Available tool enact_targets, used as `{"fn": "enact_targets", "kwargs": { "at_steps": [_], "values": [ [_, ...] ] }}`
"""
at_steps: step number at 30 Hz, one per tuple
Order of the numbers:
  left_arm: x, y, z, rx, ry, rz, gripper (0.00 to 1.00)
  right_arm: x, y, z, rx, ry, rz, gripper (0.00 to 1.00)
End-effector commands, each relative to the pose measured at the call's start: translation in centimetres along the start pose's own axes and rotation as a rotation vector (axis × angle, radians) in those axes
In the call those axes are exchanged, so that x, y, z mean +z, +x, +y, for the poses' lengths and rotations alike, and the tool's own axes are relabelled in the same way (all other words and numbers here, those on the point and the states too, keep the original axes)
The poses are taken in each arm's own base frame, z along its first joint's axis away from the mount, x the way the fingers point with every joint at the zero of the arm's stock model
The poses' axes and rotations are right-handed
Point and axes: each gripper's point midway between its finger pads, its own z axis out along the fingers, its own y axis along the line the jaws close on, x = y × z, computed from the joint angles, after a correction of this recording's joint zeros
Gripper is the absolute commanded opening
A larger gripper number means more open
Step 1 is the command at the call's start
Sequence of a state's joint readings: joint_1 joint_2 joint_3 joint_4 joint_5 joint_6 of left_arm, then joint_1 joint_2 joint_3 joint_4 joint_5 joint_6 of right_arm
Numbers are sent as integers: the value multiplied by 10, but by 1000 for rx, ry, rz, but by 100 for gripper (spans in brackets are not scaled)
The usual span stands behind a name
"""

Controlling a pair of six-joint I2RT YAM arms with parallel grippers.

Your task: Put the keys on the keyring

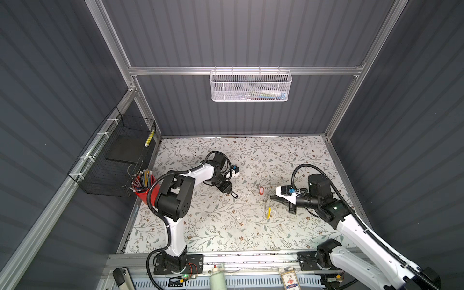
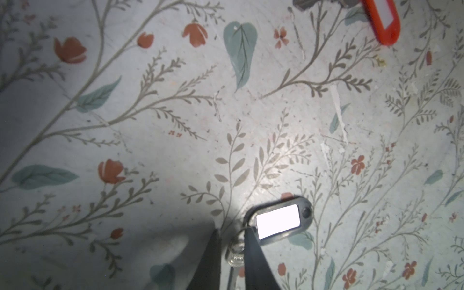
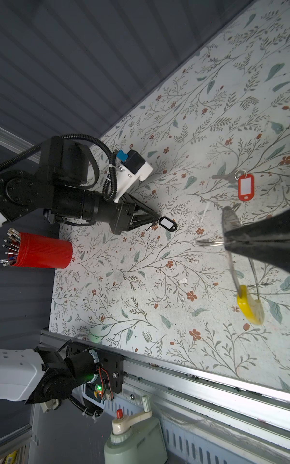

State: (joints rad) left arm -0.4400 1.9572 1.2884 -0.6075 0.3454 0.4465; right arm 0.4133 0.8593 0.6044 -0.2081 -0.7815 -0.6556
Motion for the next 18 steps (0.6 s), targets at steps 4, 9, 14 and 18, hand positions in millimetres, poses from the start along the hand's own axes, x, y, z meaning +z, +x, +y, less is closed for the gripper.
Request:
{"fn": "enact_targets", "kwargs": {
  "at_steps": [4,9,14,18],
  "values": [
    [4,14,-13,15,45,37,20,-2,-12,-3,-25,3,-21,4],
    [5,15,-12,13,39,44,19,-2,-12,-3,-29,4,-21,4],
    [6,16,-12,13,44,47,13,-2,-12,-3,-30,7,-20,4],
    [3,14,-14,18,49,38,8,-2,-12,-3,-29,6,-20,4]
  ]
}}
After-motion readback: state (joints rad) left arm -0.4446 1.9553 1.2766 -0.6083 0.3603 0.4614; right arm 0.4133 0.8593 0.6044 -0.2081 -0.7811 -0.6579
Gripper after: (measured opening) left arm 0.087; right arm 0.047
